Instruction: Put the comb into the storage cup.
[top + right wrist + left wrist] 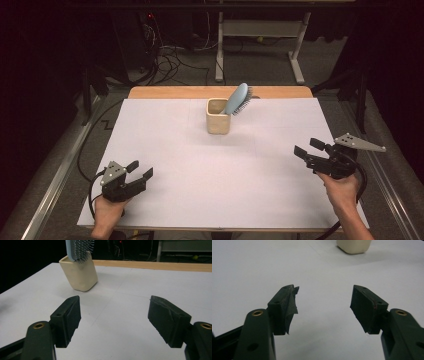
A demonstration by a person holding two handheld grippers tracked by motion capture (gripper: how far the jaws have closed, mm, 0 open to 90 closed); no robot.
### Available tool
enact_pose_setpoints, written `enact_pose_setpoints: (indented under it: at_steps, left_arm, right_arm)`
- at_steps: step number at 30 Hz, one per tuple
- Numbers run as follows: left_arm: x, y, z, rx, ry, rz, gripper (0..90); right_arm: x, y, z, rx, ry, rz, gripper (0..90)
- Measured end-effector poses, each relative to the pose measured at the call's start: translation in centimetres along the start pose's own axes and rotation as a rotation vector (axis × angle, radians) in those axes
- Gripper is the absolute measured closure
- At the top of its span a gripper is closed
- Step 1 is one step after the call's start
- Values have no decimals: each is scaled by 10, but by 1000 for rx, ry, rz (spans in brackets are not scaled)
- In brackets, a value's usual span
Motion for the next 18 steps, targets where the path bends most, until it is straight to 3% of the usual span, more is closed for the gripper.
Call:
enact_pose_setpoints:
  at_steps: [18]
  left_arm:
    - [0,0,0,0,1,-1,372]
  right_arm:
    - [0,-9,6,-15,10,-3,277]
Point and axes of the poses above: each handheld gripper's, and its own axes: y roughly forward along the jaws, z roughly out of its underside, x roughly to its left, the point moved 9 cm from there along y, roughly forward along the jaws, and after that the axes turned 4 degrees about z, right-handed, at the moved point
